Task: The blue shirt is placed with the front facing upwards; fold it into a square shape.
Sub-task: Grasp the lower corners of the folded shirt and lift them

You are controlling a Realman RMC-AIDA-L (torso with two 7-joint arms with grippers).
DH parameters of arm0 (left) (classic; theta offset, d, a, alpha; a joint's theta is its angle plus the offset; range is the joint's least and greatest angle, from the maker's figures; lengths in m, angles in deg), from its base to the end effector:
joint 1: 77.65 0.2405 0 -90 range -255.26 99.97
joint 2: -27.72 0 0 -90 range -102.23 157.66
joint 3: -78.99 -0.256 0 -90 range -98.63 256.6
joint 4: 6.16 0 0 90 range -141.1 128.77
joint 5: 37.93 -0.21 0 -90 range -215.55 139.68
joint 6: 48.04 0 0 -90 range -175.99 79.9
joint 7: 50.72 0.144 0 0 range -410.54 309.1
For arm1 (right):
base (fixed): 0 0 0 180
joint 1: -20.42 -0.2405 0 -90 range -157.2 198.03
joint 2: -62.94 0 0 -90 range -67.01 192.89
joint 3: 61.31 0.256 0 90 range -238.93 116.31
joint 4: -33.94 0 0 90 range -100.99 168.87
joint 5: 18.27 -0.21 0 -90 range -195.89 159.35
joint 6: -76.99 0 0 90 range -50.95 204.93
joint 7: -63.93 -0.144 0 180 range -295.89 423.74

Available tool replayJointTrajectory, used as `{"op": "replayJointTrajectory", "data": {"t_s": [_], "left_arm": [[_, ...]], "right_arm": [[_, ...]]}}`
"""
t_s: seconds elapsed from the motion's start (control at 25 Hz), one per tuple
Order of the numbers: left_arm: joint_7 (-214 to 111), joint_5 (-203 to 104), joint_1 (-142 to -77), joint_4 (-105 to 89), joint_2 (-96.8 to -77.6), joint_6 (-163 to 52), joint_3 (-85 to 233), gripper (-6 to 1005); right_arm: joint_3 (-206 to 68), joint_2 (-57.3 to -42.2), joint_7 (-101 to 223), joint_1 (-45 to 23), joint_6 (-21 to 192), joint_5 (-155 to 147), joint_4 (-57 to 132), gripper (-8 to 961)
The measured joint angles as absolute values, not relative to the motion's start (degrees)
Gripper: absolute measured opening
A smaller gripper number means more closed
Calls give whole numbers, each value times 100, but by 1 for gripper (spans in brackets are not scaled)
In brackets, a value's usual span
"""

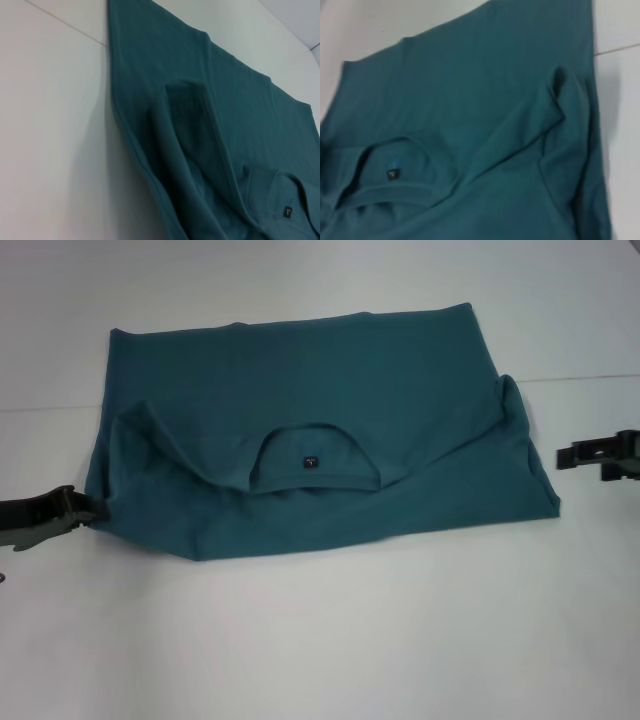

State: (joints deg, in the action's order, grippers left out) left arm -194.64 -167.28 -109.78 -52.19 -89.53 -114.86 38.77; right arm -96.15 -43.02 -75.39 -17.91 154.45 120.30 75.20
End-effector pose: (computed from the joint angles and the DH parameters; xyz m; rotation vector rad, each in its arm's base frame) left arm -0.3041 0.3852 0.0428 -1.9029 -1.7584 -0.5067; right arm 0.3093 0.4000 0.1131 -2.0458 1.6359 0.2736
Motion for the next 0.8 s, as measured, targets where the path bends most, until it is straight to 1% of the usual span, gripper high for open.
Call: {"op": "replayJointTrajectory", "data": {"t_s": [0.28, 0.56, 0.64, 0.8], "left_arm": [[-19447, -16727, -10983, -5210, -8953, -11478, 3891, 68], [-19423, -16718, -10935, -5208, -8984, -11445, 3899, 68], [-19421, -16710, -10928, -5205, -8994, -11428, 3899, 68], [-19412, -16704, -10924, -5201, -9009, -11407, 3900, 68]], "right_arm": [[-9881, -4534, -7557, -2188, 14413, 12504, 6878, 884], [-10072, -4780, -7541, -2244, 13786, 12533, 6805, 881], [-10196, -4821, -7542, -2248, 13676, 12534, 6752, 880], [-10328, -4855, -7538, -2255, 13443, 12537, 6580, 878]]}}
